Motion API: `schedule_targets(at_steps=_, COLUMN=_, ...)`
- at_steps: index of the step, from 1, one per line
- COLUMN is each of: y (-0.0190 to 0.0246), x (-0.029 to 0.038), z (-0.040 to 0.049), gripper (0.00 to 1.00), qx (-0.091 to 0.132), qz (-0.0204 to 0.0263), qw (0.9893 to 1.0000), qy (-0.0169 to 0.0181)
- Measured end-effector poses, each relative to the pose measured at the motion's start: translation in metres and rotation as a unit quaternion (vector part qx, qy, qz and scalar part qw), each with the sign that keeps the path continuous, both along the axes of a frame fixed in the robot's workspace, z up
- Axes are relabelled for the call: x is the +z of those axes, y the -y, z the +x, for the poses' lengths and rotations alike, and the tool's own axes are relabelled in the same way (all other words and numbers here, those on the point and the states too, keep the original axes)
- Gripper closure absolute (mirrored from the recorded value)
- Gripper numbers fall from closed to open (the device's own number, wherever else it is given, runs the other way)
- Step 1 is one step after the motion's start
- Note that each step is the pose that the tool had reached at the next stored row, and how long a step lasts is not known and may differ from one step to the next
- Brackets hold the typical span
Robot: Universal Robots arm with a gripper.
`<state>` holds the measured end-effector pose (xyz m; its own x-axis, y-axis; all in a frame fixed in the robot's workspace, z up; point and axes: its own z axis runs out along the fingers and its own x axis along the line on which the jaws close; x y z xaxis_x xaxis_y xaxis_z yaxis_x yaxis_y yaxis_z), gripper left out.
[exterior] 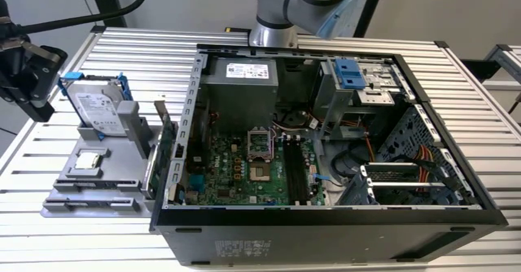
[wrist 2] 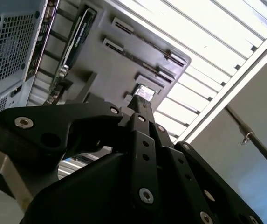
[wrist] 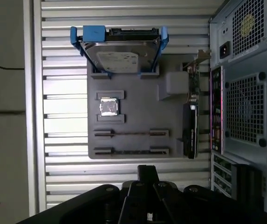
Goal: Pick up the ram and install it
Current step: 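Pick up the ram and move it above insertion slot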
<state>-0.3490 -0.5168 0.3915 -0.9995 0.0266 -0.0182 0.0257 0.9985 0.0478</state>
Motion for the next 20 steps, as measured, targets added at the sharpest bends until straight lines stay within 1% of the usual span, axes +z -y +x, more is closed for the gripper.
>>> schedule_targets(at_steps=5, y=0.0003, x=-0.0003, z=0.0002, gripper=1.00, qx=0.016, qz=0.0000, qw=0.9999, qy=0.0000)
schedule_targets(at_steps=20, y=0.0003, x=-0.0004, z=0.0003, gripper=1.00, qx=0.018, qz=0.0000, qw=0.9998, qy=0.0000)
